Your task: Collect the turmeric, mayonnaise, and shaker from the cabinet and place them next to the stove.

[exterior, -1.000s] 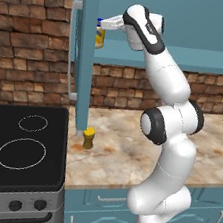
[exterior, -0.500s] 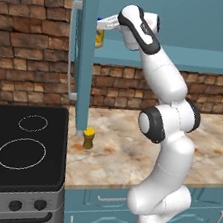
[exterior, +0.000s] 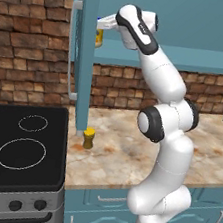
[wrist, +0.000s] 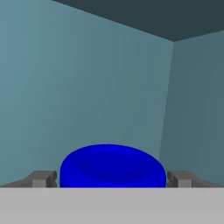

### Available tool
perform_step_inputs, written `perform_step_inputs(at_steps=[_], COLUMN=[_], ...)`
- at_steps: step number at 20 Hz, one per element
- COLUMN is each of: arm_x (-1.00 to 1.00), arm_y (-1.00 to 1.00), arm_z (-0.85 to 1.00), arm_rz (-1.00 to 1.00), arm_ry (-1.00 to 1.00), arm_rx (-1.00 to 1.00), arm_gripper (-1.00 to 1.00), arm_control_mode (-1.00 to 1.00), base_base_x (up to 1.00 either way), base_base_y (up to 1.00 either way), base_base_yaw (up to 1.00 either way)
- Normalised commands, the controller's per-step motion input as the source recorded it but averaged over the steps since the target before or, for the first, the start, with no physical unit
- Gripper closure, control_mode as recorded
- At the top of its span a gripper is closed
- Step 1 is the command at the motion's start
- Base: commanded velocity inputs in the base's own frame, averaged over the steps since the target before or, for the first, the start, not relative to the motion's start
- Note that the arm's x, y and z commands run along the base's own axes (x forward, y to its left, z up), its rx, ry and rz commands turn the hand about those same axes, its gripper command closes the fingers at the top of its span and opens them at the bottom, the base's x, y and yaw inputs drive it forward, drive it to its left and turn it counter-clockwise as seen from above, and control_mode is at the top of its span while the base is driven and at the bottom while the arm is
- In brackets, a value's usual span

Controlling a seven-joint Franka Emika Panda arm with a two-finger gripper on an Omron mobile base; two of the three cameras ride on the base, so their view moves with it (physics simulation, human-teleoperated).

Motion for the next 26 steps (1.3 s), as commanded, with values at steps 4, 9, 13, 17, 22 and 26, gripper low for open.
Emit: perform_step_inputs(at_steps=[4, 9, 13, 17, 22, 26], arm_x=[0.05, 0.00, -0.06, -0.28, -0.41, -0.47], arm_y=[0.20, 0.01, -0.05, -0.14, -0.21, -0.38], arm_z=[-0.08, 0.00, 0.00, 0.00, 0.00, 0.00], arm_rz=[0.00, 0.00, 0.00, 0.00, 0.00, 0.00], arm_ry=[0.00, 0.00, 0.00, -0.03, -0.03, -0.05], arm_rx=[-0.04, -0.01, 0.00, 0.00, 0.00, 0.01], arm_gripper=[1.00, 1.00, 1.00, 1.00, 1.00, 1.00], arm_control_mode=[-1.00, -1.00, -1.00, -1.00, -1.00, -1.00], base_base_x=[0.00, 0.00, 0.00, 0.00, 0.00, 0.00], base_base_y=[0.00, 0.00, 0.00, 0.00, 0.00, 0.00], base_base_yaw=[0.00, 0.00, 0.00, 0.00, 0.00, 0.00])
